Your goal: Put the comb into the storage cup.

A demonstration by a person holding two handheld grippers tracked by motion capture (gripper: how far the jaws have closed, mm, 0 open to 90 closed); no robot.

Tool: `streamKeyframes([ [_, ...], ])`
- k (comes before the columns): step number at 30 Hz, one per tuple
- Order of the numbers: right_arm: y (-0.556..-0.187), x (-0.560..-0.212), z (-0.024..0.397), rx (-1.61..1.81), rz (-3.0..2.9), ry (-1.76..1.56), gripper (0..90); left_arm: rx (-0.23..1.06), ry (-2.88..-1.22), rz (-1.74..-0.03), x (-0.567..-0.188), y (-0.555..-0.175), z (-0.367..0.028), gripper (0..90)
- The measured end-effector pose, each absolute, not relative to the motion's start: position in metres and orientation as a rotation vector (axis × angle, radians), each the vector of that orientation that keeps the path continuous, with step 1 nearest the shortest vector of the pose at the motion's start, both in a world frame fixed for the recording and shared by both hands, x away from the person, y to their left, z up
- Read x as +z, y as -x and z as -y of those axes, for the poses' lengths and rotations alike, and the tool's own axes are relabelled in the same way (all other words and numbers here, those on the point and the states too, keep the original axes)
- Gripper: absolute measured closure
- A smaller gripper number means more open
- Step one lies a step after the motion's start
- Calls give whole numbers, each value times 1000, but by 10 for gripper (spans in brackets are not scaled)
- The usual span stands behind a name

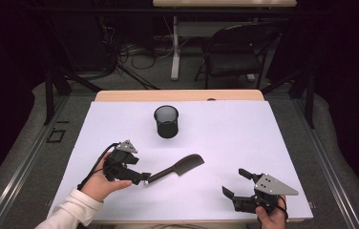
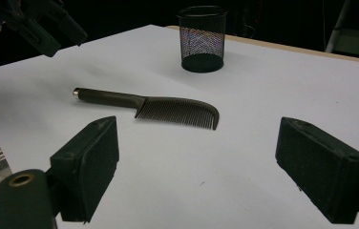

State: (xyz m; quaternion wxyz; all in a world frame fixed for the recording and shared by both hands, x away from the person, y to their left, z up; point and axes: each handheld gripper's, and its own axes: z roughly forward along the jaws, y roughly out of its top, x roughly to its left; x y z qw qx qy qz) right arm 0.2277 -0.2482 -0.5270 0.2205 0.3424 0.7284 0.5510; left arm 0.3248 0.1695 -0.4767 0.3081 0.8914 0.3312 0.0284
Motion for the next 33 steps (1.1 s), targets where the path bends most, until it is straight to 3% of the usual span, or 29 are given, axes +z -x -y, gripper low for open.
streamKeyframes([
  [33,-230,-529,248,1528,-2033,-962,144,70,-2427,-942,-467,-343,-161,234],
])
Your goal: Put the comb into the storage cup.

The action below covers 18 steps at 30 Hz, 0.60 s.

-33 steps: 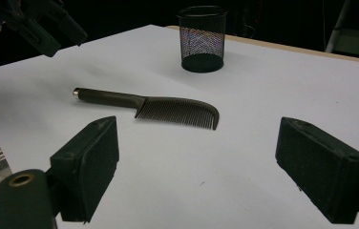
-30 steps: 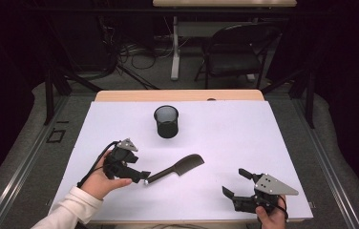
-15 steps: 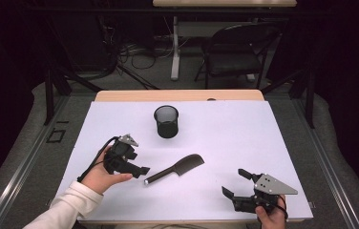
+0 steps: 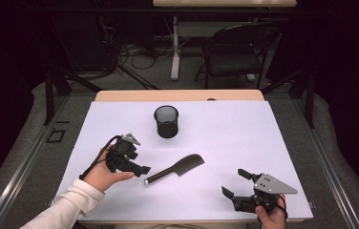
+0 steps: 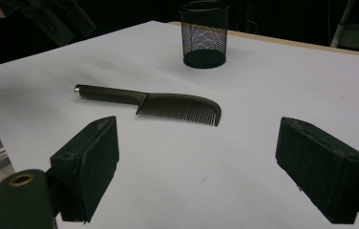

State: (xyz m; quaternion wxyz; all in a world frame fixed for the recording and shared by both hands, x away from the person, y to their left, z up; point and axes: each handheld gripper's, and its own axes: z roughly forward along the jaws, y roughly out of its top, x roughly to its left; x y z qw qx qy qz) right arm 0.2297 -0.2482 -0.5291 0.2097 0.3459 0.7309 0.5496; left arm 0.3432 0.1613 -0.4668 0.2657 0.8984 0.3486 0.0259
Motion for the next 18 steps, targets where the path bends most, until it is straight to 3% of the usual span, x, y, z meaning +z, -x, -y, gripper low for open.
streamKeyframes([
  [18,-231,-530,249,1539,-2037,-971,144,50,-2484,-899,-468,-349,-136,236],
])
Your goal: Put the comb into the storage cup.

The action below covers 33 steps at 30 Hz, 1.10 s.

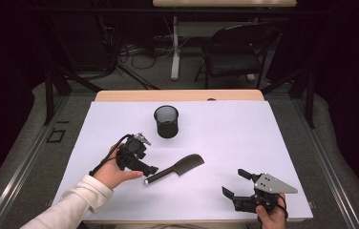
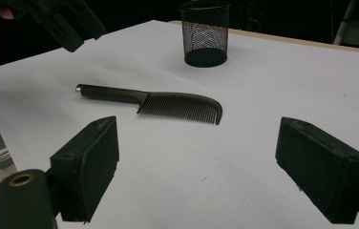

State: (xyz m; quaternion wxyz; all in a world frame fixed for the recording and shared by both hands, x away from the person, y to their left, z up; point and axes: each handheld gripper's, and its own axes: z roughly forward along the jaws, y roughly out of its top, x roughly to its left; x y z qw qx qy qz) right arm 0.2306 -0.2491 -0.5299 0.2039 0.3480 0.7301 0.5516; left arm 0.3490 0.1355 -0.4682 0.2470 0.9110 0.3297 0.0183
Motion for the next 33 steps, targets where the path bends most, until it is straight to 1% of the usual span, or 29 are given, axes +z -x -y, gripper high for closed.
streamKeyframes([
  [6,-231,-530,249,1542,-2039,-969,144,48,-2526,-891,-470,-351,-125,236],
  [8,-231,-530,249,1543,-2040,-969,144,37,-2548,-885,-471,-352,-122,251],
  [12,-231,-530,249,1536,-2051,-969,145,49,-2616,-872,-476,-354,-114,253],
  [25,-232,-531,249,1525,-2067,-965,144,19,-2664,-846,-485,-360,-102,252],
  [33,-231,-531,249,1525,-2069,-963,144,21,-2687,-834,-487,-363,-98,285],
])
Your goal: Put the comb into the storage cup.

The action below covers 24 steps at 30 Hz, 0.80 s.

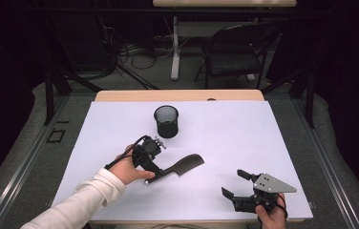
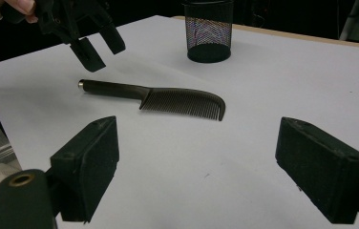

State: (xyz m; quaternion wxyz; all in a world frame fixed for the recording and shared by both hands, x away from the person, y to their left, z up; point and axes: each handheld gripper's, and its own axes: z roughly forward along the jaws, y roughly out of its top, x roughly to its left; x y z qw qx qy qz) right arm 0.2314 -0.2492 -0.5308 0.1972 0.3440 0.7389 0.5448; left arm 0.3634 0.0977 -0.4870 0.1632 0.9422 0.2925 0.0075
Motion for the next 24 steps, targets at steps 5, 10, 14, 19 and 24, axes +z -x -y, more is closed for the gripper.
streamKeyframes([
  [5,-232,-531,249,1527,-2068,-963,144,23,-2694,-836,-488,-365,-96,296],
  [10,-232,-531,249,1530,-2068,-965,144,18,-2703,-839,-490,-367,-94,315],
  [14,-232,-531,249,1530,-2069,-967,144,11,-2716,-844,-493,-369,-92,318],
  [19,-232,-531,248,1531,-2071,-970,145,1,-2735,-854,-498,-370,-90,329],
  [24,-232,-532,248,1524,-2077,-972,144,-18,-2745,-871,-503,-371,-87,355],
])
